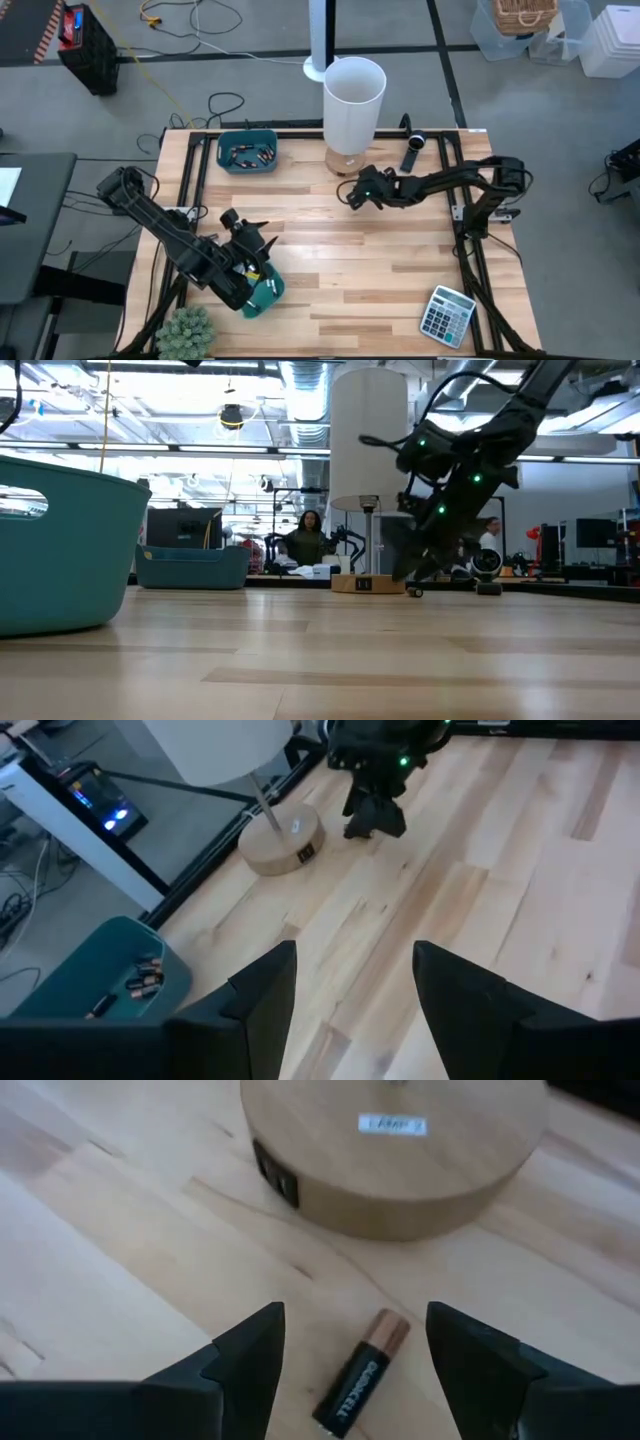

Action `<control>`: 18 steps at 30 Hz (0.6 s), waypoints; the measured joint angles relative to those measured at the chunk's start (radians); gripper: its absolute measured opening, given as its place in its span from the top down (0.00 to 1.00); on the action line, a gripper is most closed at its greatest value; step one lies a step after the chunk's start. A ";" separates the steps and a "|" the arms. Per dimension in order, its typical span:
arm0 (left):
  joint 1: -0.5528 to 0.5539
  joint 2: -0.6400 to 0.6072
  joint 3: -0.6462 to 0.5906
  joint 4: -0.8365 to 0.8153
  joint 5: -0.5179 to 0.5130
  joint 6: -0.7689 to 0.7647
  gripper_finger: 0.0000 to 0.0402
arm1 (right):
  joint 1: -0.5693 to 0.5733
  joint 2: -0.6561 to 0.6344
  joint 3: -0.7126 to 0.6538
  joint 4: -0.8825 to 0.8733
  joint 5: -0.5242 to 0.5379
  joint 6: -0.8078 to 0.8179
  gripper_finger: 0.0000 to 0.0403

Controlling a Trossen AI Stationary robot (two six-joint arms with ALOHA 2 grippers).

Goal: Sort batteries
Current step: Put the black battery into the blue bin

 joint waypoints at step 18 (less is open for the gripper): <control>-0.027 0.002 -0.034 0.019 0.012 -0.037 0.51 | 0.012 0.055 0.041 -0.067 0.047 0.096 0.35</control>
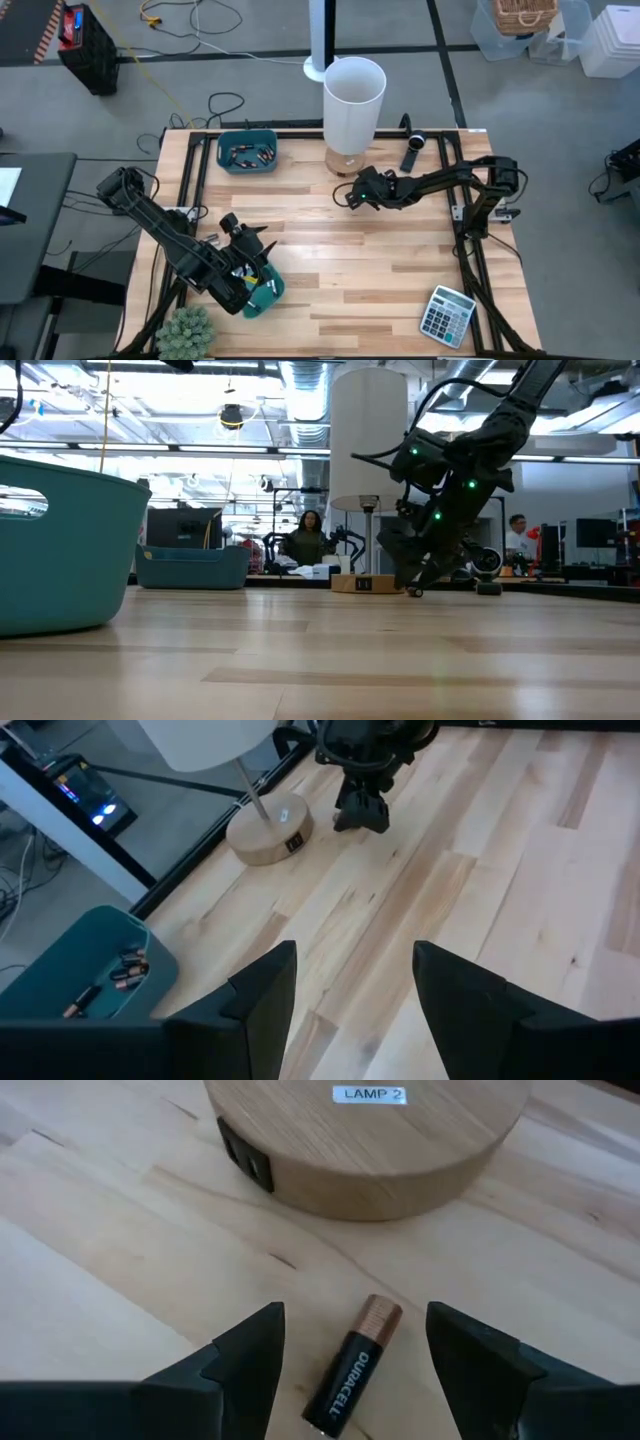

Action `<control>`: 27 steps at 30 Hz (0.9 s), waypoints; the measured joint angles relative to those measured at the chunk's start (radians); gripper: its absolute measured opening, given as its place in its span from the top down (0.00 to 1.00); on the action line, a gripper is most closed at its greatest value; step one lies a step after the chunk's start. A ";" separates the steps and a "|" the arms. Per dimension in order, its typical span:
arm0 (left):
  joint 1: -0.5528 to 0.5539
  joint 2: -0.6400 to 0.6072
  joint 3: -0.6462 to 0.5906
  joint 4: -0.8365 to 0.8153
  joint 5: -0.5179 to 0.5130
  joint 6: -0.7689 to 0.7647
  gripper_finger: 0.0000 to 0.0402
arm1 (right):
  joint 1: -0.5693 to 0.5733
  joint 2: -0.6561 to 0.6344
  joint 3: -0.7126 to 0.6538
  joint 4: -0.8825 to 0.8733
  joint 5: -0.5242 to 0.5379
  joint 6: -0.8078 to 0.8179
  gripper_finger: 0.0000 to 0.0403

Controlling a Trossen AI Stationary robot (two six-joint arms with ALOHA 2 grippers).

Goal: Sort batteries
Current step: Put the black battery into the blue bin

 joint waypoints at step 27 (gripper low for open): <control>0.000 0.000 0.000 0.000 -0.003 -0.003 0.51 | 0.017 -0.003 -0.070 0.029 -0.009 0.035 0.67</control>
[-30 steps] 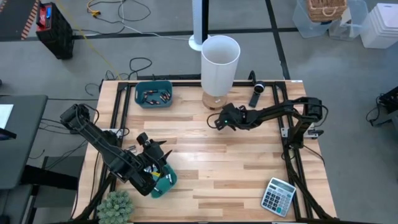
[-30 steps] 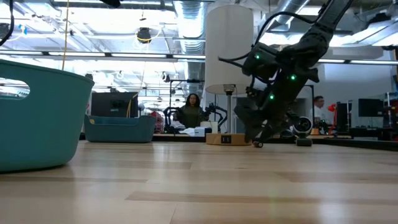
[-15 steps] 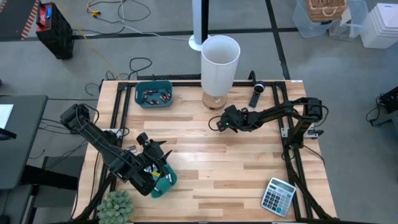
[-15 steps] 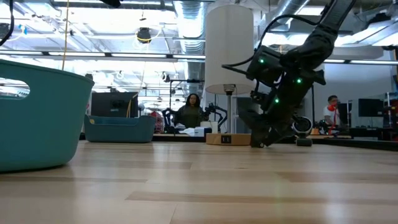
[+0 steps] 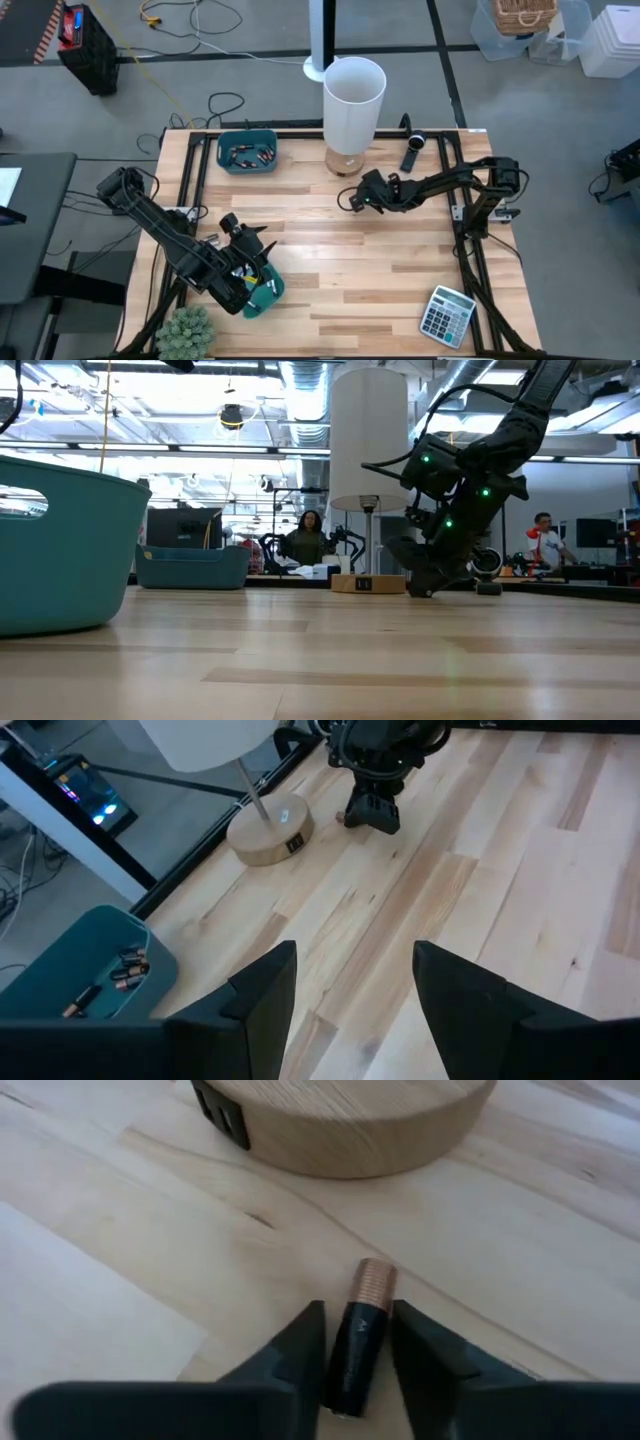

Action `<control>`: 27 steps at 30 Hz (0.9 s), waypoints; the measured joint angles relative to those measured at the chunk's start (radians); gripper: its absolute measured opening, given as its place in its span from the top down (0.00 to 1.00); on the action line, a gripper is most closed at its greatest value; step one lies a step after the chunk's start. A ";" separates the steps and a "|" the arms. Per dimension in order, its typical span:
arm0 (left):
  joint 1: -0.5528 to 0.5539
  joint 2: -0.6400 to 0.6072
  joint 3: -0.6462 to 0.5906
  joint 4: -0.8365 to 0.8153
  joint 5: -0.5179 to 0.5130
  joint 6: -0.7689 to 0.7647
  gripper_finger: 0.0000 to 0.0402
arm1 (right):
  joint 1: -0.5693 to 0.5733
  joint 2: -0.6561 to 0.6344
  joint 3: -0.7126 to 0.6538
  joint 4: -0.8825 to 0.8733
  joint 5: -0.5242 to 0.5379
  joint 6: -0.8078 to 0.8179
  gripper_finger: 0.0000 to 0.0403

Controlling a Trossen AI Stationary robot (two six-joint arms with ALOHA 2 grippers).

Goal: Sort batteries
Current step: Put the black battery into the blue bin

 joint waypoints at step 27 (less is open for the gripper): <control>0.000 0.000 0.000 0.000 0.003 -0.008 0.51 | 0.056 -0.068 -0.006 -0.011 -0.034 -0.105 0.94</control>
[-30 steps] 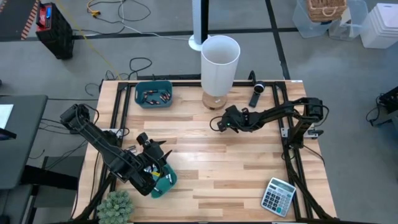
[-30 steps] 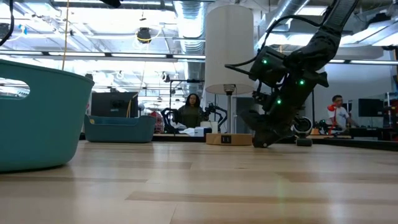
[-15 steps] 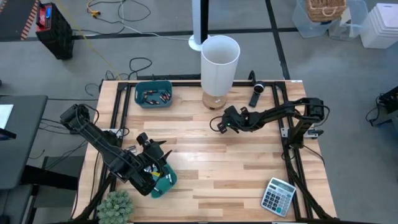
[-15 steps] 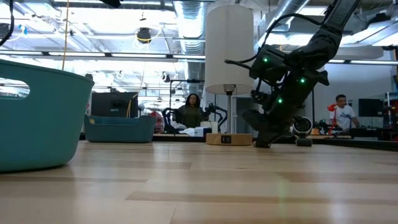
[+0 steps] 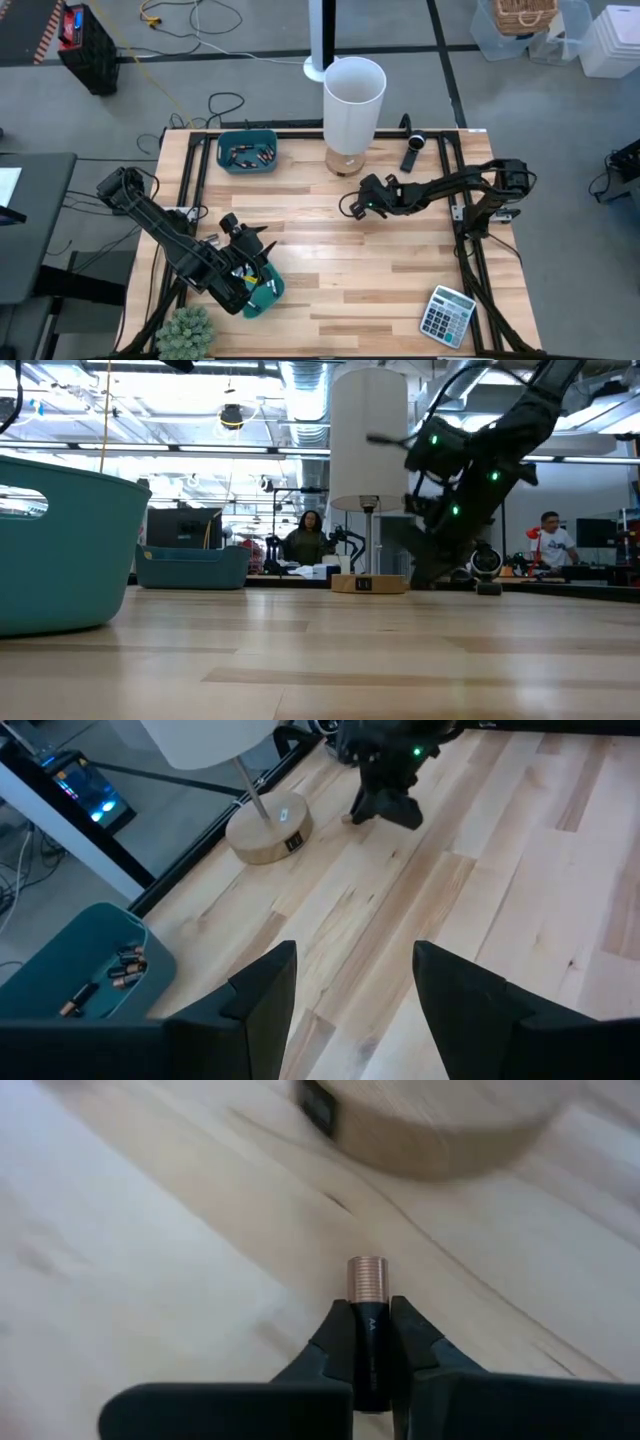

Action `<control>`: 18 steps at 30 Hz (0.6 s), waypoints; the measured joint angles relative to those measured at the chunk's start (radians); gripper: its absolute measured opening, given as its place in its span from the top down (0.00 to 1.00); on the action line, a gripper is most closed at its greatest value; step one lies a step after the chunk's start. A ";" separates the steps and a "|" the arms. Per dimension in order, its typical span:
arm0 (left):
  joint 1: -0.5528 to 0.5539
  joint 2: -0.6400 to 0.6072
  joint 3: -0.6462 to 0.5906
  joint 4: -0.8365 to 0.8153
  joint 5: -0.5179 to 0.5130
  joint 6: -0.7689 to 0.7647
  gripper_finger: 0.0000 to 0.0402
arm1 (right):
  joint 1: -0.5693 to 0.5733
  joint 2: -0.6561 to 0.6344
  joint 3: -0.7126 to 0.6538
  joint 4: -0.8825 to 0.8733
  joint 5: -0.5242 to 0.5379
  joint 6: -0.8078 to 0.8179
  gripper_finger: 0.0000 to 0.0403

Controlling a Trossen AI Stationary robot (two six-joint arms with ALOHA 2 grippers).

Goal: Sort batteries
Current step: Put the black battery into the blue bin

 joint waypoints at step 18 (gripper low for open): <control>0.000 0.000 0.001 0.008 -0.203 -0.021 0.51 | 0.237 -0.015 0.075 0.474 0.018 -0.260 0.94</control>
